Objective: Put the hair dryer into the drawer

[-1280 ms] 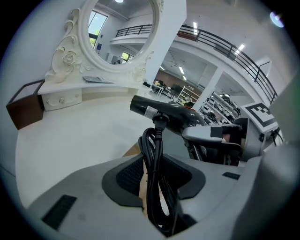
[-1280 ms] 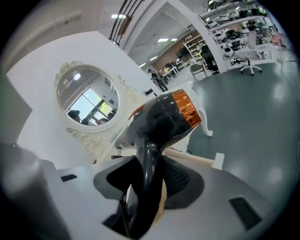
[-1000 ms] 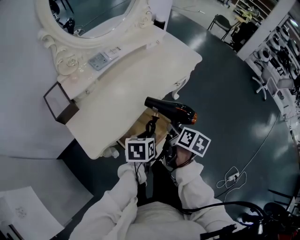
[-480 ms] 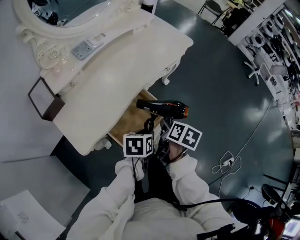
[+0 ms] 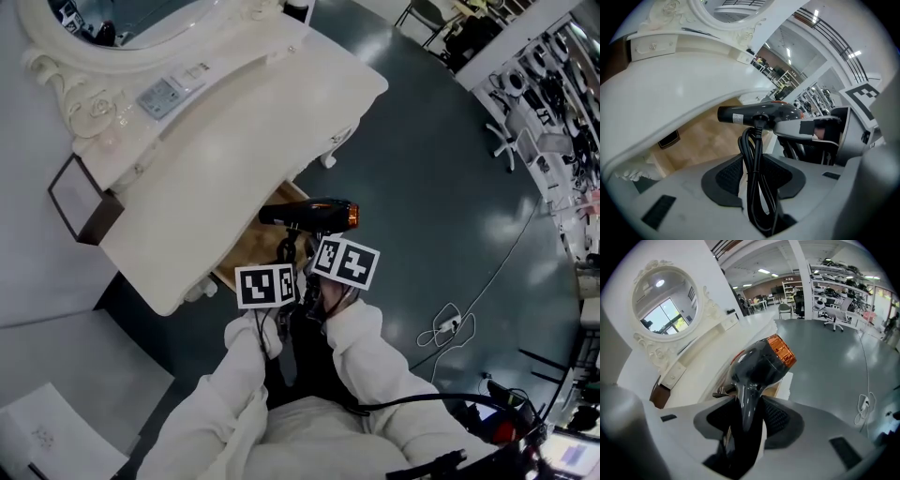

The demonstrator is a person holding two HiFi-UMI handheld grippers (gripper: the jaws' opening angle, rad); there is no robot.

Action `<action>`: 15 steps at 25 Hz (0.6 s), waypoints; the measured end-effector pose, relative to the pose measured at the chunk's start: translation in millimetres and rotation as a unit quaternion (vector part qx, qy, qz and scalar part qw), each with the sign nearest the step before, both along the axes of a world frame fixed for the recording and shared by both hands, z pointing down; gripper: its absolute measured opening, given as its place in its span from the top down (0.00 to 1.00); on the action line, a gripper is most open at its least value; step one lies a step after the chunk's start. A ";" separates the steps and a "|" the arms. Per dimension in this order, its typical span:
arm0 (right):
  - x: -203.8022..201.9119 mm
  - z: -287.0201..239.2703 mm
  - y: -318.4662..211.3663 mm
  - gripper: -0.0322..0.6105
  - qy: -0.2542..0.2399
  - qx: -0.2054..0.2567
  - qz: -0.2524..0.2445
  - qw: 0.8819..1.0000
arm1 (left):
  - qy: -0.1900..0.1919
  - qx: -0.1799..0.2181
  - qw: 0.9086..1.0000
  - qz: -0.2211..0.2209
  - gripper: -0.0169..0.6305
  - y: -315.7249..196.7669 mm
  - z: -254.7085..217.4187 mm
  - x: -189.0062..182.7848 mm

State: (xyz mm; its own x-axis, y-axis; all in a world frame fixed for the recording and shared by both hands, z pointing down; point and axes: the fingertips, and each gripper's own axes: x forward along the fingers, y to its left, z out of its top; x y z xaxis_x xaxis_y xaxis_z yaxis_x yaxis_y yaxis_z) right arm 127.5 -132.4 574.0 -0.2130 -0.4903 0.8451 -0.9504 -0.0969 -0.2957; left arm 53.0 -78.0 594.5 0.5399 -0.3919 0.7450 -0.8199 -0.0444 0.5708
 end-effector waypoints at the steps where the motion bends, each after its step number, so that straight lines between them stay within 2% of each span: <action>1: -2.9 2.4 -0.8 0.59 0.002 -0.003 -0.004 1.000 | 0.000 -0.003 1.000 -0.002 0.77 -0.3 2.4 -1.9; 11: -40.8 30.5 -10.7 0.59 -0.026 -0.037 -0.020 0.999 | -0.019 -0.018 0.999 -0.045 0.77 -5.9 23.7 -44.5; 15: -56.9 40.7 -14.3 0.59 -0.040 -0.046 -0.029 0.998 | -0.040 -0.014 0.997 -0.063 0.77 -7.1 27.9 -62.9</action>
